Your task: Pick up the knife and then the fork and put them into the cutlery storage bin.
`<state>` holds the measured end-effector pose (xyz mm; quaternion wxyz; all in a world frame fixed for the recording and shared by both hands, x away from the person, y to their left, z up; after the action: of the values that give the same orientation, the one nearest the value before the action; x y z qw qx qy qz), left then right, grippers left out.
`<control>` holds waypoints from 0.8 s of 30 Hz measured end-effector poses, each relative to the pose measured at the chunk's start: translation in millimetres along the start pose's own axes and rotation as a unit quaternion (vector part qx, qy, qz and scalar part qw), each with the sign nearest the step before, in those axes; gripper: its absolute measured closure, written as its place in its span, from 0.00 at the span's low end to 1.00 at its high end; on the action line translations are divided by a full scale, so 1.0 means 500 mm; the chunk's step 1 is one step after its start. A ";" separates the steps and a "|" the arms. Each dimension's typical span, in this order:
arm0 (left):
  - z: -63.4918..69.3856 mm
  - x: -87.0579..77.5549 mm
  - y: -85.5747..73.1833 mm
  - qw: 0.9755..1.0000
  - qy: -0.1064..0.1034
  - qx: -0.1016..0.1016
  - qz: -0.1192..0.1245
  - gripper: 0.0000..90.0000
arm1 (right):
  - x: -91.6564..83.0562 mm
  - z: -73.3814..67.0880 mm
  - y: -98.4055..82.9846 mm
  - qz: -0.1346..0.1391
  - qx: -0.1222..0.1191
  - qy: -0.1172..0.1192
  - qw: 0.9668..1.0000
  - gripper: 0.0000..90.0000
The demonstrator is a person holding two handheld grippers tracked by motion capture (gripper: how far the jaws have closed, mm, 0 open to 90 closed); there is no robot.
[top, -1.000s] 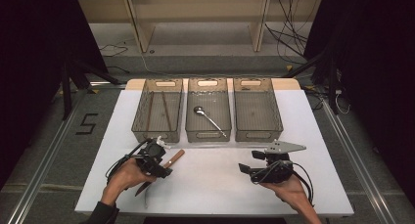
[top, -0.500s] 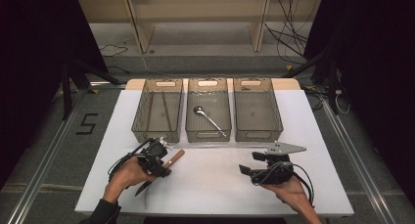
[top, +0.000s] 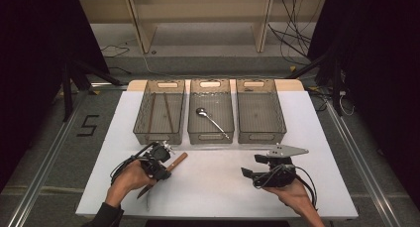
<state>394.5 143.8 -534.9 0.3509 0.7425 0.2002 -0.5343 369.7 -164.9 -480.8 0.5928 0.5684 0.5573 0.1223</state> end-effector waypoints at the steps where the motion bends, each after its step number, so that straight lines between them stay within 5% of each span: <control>1: 0.000 0.000 0.000 1.000 -0.001 -0.003 0.002 0.84 | 0.000 0.000 0.000 0.001 -0.001 0.000 1.000 0.33; 13: -0.005 -0.005 -0.003 1.000 -0.008 0.007 0.027 0.86 | 0.001 0.000 0.000 0.000 0.000 -0.001 1.000 0.33; 24: 0.008 -0.031 0.006 0.997 -0.040 0.005 0.061 0.86 | 0.004 -0.006 0.003 0.003 -0.004 0.004 1.000 0.33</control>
<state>388.7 140.1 -520.3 0.3865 0.7332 0.1378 -0.5423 368.8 -161.3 -479.6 0.5927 0.5672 0.5573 0.1282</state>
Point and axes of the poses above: each handheld gripper's, and its own axes: x roughly forward along the jaws, y roughly out of its top, z roughly to its right, the point moved 7 cm from there along x, roughly forward along the jaws, and after that the axes turned 11 degrees about y, right-handed, at the moved point
